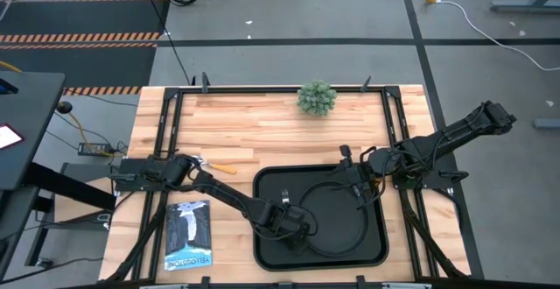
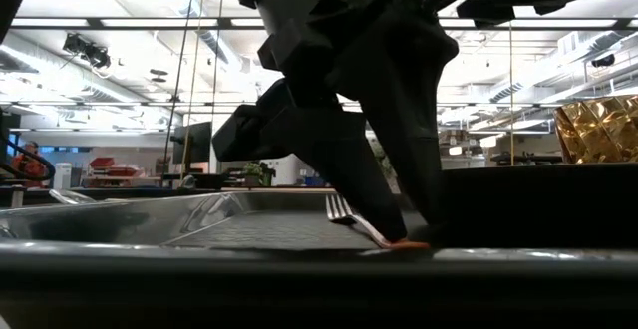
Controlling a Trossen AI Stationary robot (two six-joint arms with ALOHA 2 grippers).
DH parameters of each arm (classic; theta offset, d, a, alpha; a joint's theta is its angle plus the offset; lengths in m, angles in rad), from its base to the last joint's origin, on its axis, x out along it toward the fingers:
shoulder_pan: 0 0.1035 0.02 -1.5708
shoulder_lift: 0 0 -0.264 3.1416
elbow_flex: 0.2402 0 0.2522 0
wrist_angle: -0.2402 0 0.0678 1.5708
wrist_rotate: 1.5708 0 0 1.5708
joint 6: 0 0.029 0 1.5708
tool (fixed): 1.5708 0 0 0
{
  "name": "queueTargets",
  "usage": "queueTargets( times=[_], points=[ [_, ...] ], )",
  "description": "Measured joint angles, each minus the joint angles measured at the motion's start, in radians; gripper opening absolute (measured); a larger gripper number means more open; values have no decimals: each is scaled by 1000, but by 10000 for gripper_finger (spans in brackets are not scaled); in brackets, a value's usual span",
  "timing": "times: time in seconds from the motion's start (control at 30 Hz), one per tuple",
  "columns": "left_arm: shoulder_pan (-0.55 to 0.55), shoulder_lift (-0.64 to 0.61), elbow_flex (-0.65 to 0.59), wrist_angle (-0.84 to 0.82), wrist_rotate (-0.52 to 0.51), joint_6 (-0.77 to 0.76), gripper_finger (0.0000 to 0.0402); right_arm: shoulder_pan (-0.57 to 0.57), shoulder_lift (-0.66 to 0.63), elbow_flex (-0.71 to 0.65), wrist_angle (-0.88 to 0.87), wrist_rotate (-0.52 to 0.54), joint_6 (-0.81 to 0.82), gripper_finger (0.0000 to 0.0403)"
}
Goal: Pick and place plate/cup/fork/spoon on tray
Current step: Put the orange fork on the black tray to the left of the black plate, then put the orange spoon on the black tray to the left of the orange fork
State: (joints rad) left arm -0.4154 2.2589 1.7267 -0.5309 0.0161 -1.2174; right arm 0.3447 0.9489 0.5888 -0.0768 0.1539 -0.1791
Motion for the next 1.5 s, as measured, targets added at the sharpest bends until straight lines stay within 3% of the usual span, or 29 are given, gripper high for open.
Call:
queueTargets(
  times=[0.2, 0.3, 0.53, 0.83, 1.13, 1.33, 1.5],
  points=[
    [10, -13, 23, -20, 17, 54, 98, 0, 0, 0, 10, 0, -2, 183],
    [13, -15, 71, -111, 11, 78, 98, 0, 0, 0, 11, 0, -3, 183],
    [5, -17, 170, -478, -159, 93, 76, 0, 0, 0, 12, 0, -5, 183],
    [3, -17, 177, -698, -219, 130, 11, 0, 0, 0, 13, 0, -15, 183],
    [0, -95, 175, -890, -340, 104, 4, 0, 0, 0, 20, 0, -30, 183],
    [1, -236, 17, -861, -415, 2, 4, 0, 0, 0, 22, 0, -34, 183],
    [1, -348, -175, -733, -434, -124, 4, 0, 0, 0, 23, 1, -34, 183]
  ],
)
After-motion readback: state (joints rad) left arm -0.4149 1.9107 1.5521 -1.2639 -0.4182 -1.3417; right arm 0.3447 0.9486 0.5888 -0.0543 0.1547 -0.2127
